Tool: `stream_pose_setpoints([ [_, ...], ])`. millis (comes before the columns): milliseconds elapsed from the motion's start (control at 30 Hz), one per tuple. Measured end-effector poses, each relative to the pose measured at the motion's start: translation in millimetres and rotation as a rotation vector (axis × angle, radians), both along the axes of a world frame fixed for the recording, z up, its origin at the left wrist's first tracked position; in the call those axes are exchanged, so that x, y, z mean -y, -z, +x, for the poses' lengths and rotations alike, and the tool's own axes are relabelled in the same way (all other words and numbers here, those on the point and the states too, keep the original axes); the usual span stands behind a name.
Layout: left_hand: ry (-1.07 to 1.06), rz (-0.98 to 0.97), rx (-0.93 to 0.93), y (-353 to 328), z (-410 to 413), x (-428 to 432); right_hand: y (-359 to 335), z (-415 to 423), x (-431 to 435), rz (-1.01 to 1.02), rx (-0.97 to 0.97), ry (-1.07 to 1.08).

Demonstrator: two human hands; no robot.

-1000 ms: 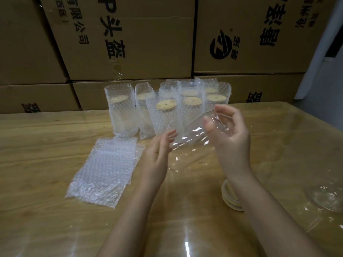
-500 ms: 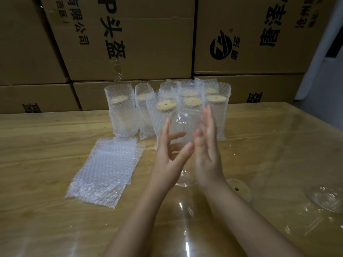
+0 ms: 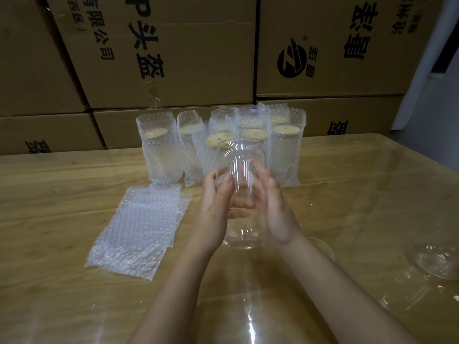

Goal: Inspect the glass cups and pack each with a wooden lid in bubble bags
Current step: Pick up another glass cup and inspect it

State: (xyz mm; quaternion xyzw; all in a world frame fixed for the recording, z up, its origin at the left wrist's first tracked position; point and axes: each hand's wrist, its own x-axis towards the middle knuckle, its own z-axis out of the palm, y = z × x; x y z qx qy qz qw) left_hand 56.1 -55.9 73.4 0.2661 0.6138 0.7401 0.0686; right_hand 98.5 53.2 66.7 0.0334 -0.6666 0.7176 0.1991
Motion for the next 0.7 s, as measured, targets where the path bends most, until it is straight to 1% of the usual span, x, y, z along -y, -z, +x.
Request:
stream_pose_setpoints([
  [100,0.115,-0.071,0.111,1,1,-2,-10,4,-7,-0.032,-0.005,-0.017],
  [200,0.15,-0.118,0.114,0,1,-3,-17,8,-12,-0.02,-0.07,0.072],
  [267,0.09,-0.103,0.048,-3,5,-7,-21,9,-12,0.017,-0.137,0.143],
  [367,-0.127,-0.034,-0.072,-5,17,-16,-21,11,-4,0.1,-0.225,0.223],
  [400,-0.185,-0.037,-0.098,-5,21,-18,-21,11,-1,0.131,-0.239,0.242],
  [467,-0.22,-0.107,-0.134,-5,23,-19,-19,12,3,0.192,-0.263,0.257],
  [533,-0.216,-0.145,-0.109,-6,21,-18,-19,12,4,0.312,-0.312,0.268],
  [567,-0.204,-0.101,-0.061,-7,19,-17,-18,12,4,0.385,-0.349,0.267],
  [633,-0.159,0.073,0.055,-9,17,-14,-18,12,5,0.505,-0.424,0.244],
  [700,-0.124,0.185,0.093,-10,14,-10,-19,12,10,0.571,-0.469,0.216],
])
